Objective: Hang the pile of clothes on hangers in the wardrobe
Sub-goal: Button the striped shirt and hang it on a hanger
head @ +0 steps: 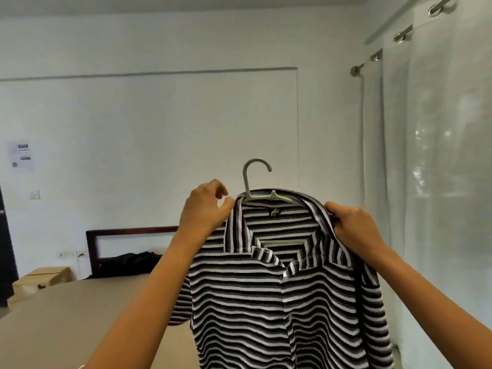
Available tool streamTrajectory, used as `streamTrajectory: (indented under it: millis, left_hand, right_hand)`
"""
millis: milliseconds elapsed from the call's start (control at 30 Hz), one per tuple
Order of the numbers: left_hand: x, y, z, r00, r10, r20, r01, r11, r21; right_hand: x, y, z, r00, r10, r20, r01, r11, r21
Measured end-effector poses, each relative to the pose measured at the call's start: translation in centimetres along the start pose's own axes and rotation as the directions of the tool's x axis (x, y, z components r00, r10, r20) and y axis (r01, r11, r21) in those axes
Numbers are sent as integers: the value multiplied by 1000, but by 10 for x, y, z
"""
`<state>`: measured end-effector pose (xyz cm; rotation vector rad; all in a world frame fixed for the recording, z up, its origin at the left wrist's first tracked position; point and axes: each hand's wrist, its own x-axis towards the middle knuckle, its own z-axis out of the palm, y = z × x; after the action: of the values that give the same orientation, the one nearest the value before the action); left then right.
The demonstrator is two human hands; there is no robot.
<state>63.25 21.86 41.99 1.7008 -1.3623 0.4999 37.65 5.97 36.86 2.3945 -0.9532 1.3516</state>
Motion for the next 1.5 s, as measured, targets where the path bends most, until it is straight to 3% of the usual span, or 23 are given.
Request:
streamTrajectory:
  millis: [100,167,267,333,400,467,533,567,600,667,700,800,867,933,1000,1167,1267,1333,1367,1433,1467,1500]
  left_hand:
    - [4,11,7,986,116,121,-98,985,-141]
    - [8,13,12,967,144,210,-135,989,-58]
    - [7,13,22,944,273,183,-298,947,121]
    - [6,6,29,927,328,181,-352,928,121]
    - [5,-2,34,929,279,245,-302,951,62]
    - [5,-7,38,924,219,313,-226,974,-13]
    - [3,-8,41,921,206,329,-202,978,-46]
    - [0,-6,42,921,213,326,-207,977,-53]
    - [-2,-4,44,920,223,322,-214,975,-64]
    - [-6,1,47,918,238,317,-226,971,-76]
    - [-7,4,48,918,244,313,-233,970,-72]
    - [-7,11,51,921,255,293,-250,967,-55]
    - [-7,11,49,923,243,299,-232,970,-72]
    - [-7,11,45,925,220,309,-198,975,-103]
    - [-7,13,43,931,191,311,-156,979,-133]
    - [-8,14,40,922,135,363,-53,973,-226]
    - [-10,13,41,914,143,380,-43,965,-260]
    - [-13,15,43,905,144,399,-36,963,-266]
    - [-13,15,45,906,135,400,-25,963,-268]
    - [-12,14,47,922,96,376,5,966,-258]
    - [-11,13,47,932,72,356,19,969,-245]
    - [-9,10,46,941,52,334,28,973,-231]
  right_hand:
    - [1,0,-5,1000,1,-15,-1,999,40]
    - [-1,2,-5,1000,4,4,-5,998,68]
    - [-5,8,-7,998,31,50,-38,989,144]
    - [-8,9,-7,997,48,56,-59,975,214]
    - [-9,10,-8,993,70,94,-94,954,283]
    - [-5,20,-11,958,65,279,-164,924,346]
    - [2,29,-23,812,-37,583,-297,833,467]
    - [7,30,-32,730,-105,675,-398,739,544]
    - [13,28,-39,698,-146,701,-482,629,610]
    - [24,14,-40,728,-120,675,-551,483,680]
    - [30,3,-36,721,-104,685,-566,480,670]
    - [48,-21,-22,630,23,776,-626,607,490]
    - [60,-24,-18,500,140,855,-744,576,340]
    - [69,-26,-15,335,150,930,-823,527,211]
    - [74,-28,-9,252,193,948,-842,527,116]
    - [79,-31,0,274,277,921,-907,392,152]
    - [73,-26,2,219,278,935,-892,446,76]
    - [68,-25,2,255,353,900,-801,599,-9]
    - [66,-24,2,345,380,858,-722,692,-16]
    - [62,-17,1,639,289,713,-536,832,142]
    - [60,-13,-1,765,191,615,-451,840,300]
    - [58,-10,-6,839,95,536,-379,808,452]
